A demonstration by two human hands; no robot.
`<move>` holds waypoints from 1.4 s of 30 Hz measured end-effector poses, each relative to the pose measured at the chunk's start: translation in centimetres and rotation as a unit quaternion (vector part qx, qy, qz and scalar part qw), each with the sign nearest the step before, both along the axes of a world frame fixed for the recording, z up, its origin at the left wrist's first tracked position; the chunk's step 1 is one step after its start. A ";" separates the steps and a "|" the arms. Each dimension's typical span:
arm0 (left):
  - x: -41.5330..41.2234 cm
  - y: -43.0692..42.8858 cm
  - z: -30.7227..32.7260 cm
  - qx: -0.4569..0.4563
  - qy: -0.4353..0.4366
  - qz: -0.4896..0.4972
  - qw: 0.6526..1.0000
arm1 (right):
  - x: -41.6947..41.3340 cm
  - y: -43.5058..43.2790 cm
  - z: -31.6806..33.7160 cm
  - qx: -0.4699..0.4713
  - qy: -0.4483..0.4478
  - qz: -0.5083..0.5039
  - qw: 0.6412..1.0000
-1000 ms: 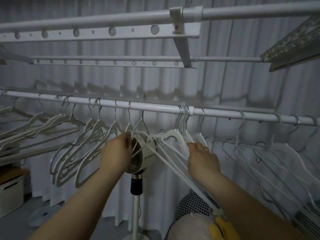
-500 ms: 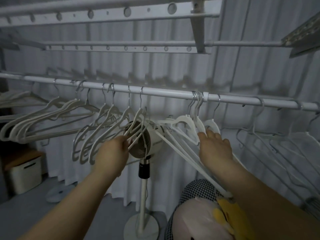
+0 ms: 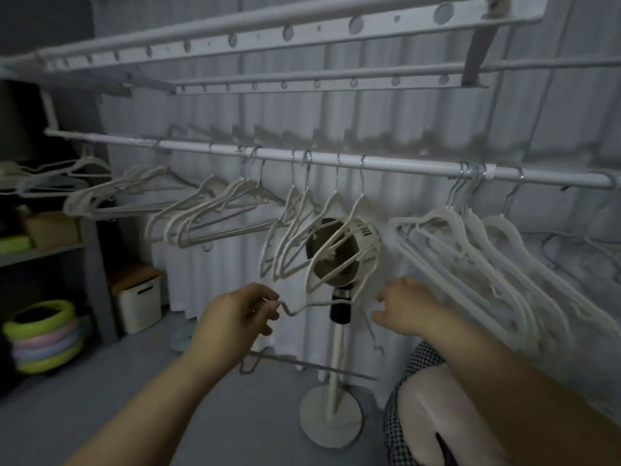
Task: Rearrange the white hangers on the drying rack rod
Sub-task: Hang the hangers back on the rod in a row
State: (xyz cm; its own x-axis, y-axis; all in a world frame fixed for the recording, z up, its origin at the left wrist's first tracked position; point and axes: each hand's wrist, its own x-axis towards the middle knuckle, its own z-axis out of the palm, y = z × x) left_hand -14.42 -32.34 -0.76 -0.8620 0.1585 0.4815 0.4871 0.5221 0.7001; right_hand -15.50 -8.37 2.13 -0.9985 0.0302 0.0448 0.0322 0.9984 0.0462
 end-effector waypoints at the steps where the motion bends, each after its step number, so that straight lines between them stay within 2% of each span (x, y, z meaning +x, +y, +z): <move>1: 0.5 -1.6 -0.1 0.020 -0.013 -0.005 1.000 | 0.0 -1.5 -0.6 -0.029 -0.034 0.004 0.999; 3: 1.5 -4.8 -0.3 0.064 -0.046 -0.015 0.997 | 0.2 -3.8 -1.4 -0.160 -0.062 0.015 0.985; 6: 2.7 -9.0 -0.5 0.107 -0.075 -0.023 0.991 | 1.0 -6.1 -1.7 -0.382 -0.106 0.020 0.918; 8: 3.4 -11.2 -0.6 0.130 -0.087 -0.035 0.987 | 1.9 -7.0 -1.9 -0.442 -0.099 0.009 0.891; 12: 4.4 -13.7 -0.9 0.146 -0.084 -0.059 0.984 | 3.5 -8.5 -3.2 -0.431 -0.047 -0.017 0.901; 17: 4.7 -15.4 -1.4 0.194 -0.109 -0.087 0.971 | 6.3 -9.3 -3.6 -0.520 -0.104 0.034 0.847; 20: 4.3 -16.1 -2.2 0.201 -0.085 -0.039 0.975 | 7.9 -9.6 -3.4 -0.556 -0.116 0.062 0.821; 22: 4.0 -16.2 -2.9 0.161 -0.059 0.029 0.985 | 8.8 -10.1 -3.1 -0.575 -0.117 0.073 0.807; 24: 4.1 -16.1 -3.5 0.080 -0.066 0.107 0.989 | 9.4 -10.8 -2.7 -0.579 -0.115 0.082 0.803; 26: 4.1 -15.8 -4.4 0.034 -0.090 0.113 0.989 | 9.7 -11.5 -2.3 -0.569 -0.106 0.081 0.811; 31: 6.3 -13.2 -4.6 0.001 -0.131 -0.066 0.989 | 9.9 -12.6 -2.5 -0.553 -0.031 0.041 0.831; 33: 7.4 -11.5 -4.4 0.020 -0.184 -0.150 0.971 | 10.0 -12.6 -2.7 -0.553 -0.001 0.017 0.833; 37: 9.4 -8.6 -3.0 0.089 -0.335 -0.276 0.897 | 9.9 -12.6 -2.8 -0.543 0.044 -0.018 0.839; 42: 10.0 -6.6 -2.3 0.027 -0.325 -0.343 0.881 | 9.6 -12.1 -2.4 -0.522 0.083 -0.036 0.848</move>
State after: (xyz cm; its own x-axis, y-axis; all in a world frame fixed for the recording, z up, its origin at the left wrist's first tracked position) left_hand -4.41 -38.99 -3.10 -0.6690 0.7412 -0.0554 0.1625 0.2186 0.9622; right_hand -5.94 -20.43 -0.27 -0.9750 0.2000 0.0965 0.0136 0.4878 -0.8729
